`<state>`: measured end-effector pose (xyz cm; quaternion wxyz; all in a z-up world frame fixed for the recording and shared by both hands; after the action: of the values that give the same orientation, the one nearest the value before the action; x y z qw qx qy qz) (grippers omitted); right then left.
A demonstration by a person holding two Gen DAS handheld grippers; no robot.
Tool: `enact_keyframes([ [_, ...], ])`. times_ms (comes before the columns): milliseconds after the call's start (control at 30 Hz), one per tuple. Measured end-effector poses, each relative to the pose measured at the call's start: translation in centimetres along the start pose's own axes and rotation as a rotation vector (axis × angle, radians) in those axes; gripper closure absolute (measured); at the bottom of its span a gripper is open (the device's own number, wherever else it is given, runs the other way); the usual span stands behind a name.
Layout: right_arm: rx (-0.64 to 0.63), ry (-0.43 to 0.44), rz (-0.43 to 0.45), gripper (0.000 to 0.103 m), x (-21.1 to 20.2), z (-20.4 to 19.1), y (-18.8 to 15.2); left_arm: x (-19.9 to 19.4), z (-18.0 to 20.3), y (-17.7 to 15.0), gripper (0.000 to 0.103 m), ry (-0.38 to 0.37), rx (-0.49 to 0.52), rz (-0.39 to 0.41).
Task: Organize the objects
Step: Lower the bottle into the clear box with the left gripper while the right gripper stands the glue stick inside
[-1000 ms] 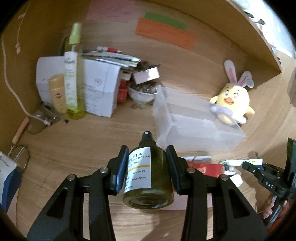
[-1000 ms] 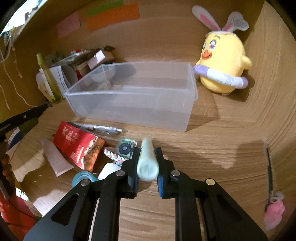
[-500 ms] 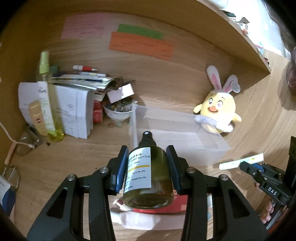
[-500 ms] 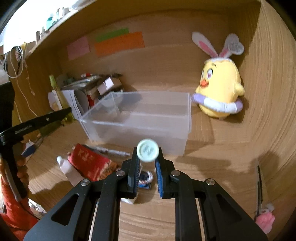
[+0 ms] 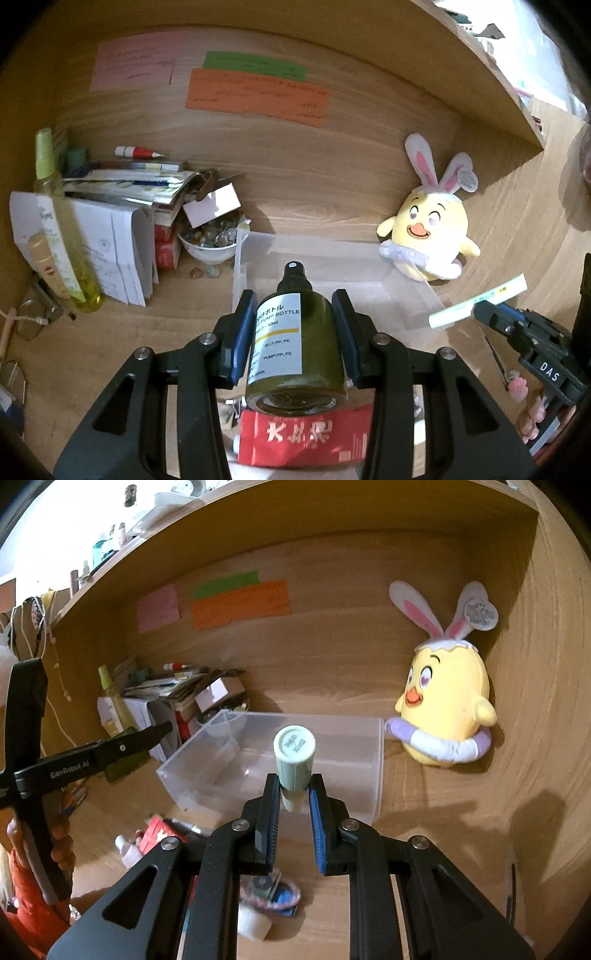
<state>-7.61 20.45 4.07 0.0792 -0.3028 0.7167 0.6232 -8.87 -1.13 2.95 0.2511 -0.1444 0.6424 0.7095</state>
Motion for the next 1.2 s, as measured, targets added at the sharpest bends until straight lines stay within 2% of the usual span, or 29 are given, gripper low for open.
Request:
enact_keyframes([
  [300,-0.04,-0.021,-0.014,0.089,3.4,0.6,2.2,3.4,-0.3,1.7,0.061,-0.01,-0.005,-0.053],
  [700,-0.049,-0.053,-0.14,0.089,8.9,2.0,0.7,9.5,0.1,0.8,0.061,0.001,0.049,-0.212],
  [1200,-0.09,-0.076,-0.203,0.089,11.4,1.7,-0.1,11.5,1.2,0.3,0.061,0.013,0.103,-0.26],
])
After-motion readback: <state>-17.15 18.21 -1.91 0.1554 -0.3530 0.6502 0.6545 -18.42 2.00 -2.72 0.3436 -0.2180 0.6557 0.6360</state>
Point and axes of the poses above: each gripper's, at about its wrist camera, not at the fingertips, and x roughly the way its jaws point, z to its right, y to its top, the point moved 1 cm from there along x, roughly the way its jaws point, and after that the axes turned 6 degrees about x, right-handed, at the moved point
